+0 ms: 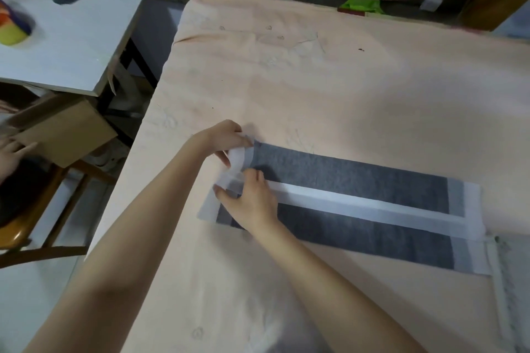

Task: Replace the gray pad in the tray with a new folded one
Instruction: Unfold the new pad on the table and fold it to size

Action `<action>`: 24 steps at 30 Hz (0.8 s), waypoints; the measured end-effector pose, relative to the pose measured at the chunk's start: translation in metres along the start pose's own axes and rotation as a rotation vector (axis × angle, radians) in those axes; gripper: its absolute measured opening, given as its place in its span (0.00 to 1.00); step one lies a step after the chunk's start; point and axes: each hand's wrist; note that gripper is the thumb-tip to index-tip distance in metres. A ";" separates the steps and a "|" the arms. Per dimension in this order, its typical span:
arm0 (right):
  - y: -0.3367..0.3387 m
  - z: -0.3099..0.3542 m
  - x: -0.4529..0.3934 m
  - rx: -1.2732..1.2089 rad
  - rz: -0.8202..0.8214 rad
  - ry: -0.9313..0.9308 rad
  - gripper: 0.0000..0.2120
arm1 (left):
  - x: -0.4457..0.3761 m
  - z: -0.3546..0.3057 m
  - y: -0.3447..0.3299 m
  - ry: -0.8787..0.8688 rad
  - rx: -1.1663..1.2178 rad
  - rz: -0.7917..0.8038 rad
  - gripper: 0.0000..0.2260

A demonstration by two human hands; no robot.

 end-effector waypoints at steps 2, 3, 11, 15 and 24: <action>0.008 0.005 0.002 -0.109 -0.003 -0.106 0.34 | 0.006 -0.013 -0.004 -0.021 0.024 0.027 0.08; 0.012 0.006 0.003 -0.195 0.014 -0.180 0.35 | 0.009 -0.019 -0.006 -0.024 0.023 0.032 0.07; 0.047 -0.021 0.018 -0.247 0.020 -0.314 0.12 | 0.022 -0.051 -0.031 -0.077 0.068 0.035 0.07; 0.072 -0.067 0.031 -0.491 -0.064 -0.347 0.10 | 0.025 -0.067 -0.052 -0.208 0.104 -0.011 0.11; 0.102 -0.144 0.055 -0.662 -0.207 -0.376 0.07 | 0.019 -0.045 -0.133 -0.721 -0.350 -0.362 0.24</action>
Point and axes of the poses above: each hand's wrist, its own x-axis away from the middle knuckle, its own y-axis out of the back of the hand, z = x × y, and after that the axes turned 7 degrees about y, right-handed
